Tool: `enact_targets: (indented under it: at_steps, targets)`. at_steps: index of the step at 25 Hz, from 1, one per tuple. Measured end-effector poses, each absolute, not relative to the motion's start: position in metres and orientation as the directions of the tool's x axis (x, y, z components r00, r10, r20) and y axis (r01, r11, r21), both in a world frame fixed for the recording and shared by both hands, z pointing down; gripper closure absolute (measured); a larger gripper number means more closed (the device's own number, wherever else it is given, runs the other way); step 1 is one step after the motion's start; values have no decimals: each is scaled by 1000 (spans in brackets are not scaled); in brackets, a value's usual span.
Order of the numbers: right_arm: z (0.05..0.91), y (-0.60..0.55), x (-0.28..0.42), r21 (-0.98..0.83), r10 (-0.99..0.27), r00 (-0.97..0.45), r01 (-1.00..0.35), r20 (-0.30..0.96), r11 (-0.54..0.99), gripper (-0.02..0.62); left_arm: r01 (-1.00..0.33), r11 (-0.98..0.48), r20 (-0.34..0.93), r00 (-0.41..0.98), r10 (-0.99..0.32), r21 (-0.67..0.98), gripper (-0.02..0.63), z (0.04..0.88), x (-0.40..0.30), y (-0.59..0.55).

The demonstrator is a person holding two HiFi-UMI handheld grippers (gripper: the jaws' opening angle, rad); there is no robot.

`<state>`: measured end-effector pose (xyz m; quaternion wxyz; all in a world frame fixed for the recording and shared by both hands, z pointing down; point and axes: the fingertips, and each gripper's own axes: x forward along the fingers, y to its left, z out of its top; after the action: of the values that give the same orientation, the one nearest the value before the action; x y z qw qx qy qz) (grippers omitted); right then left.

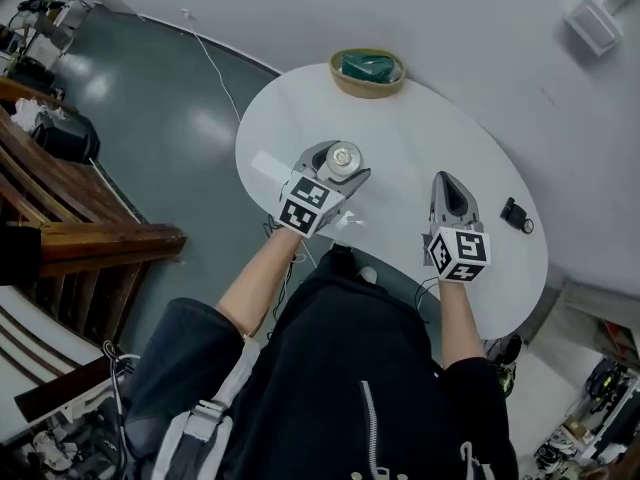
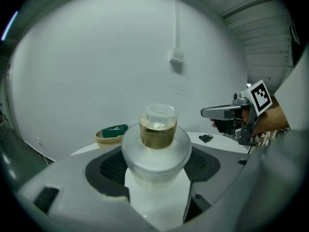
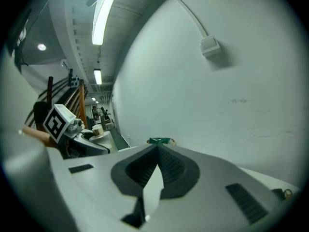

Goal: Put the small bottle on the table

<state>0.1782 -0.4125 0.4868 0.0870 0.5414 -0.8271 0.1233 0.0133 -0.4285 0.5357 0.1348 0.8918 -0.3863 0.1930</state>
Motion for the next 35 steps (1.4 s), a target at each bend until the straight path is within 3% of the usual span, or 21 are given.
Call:
enact_targets:
  at_steps: [19, 35]
  targets:
    - [546, -404, 140, -122, -788, -437, -895, 433, 430, 594, -801, -558, 614, 557, -559, 219, 268, 668, -35, -371]
    - [565, -427, 151, -108, -801, -351, -933, 485, 343, 594, -815, -565, 647, 501, -576, 128, 268, 721, -68, -470]
